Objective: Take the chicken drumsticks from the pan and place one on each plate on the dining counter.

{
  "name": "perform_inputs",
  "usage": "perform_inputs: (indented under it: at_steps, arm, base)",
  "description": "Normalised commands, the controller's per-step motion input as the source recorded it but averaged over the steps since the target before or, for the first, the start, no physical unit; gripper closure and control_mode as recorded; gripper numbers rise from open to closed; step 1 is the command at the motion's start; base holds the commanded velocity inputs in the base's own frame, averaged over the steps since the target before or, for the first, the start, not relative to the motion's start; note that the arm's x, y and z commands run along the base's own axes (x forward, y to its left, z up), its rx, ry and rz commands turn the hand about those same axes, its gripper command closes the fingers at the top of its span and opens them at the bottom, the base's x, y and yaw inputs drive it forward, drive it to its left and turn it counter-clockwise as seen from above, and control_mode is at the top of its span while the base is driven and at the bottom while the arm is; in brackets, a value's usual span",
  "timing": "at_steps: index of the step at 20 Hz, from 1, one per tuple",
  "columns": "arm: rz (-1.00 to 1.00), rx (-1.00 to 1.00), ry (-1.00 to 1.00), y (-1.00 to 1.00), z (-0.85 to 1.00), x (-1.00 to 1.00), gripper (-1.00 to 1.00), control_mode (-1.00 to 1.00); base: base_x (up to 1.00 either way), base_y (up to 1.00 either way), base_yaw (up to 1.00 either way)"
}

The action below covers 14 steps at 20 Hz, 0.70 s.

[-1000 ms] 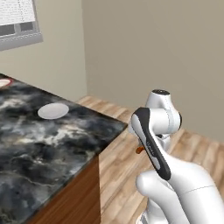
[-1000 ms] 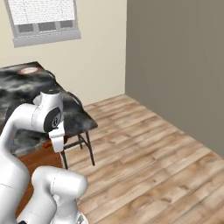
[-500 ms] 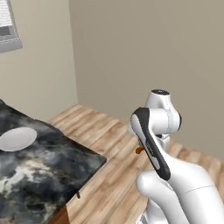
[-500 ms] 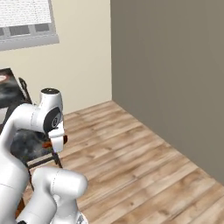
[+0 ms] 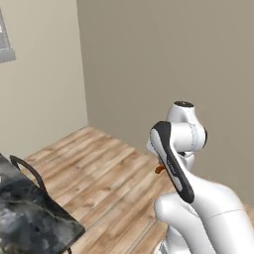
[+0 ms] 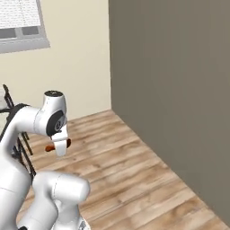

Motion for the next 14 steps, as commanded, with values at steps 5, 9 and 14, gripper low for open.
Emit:
perform_inputs:
  at_steps: [5, 9, 14]
  arm:
    - [0.00, 0.00, 0.00, 0.00, 0.00, 0.00, 1.00, 1.00]
    - [0.00, 0.00, 0.00, 0.00, 0.00, 0.00, 1.00, 1.00]
    - [0.00, 0.00, 0.00, 0.00, 0.00, 0.00, 1.00, 1.00]
  base:
    - [0.72, -0.27, 0.49]
    - [0.61, -0.24, 0.61]
    - [0.52, -0.16, 0.75]
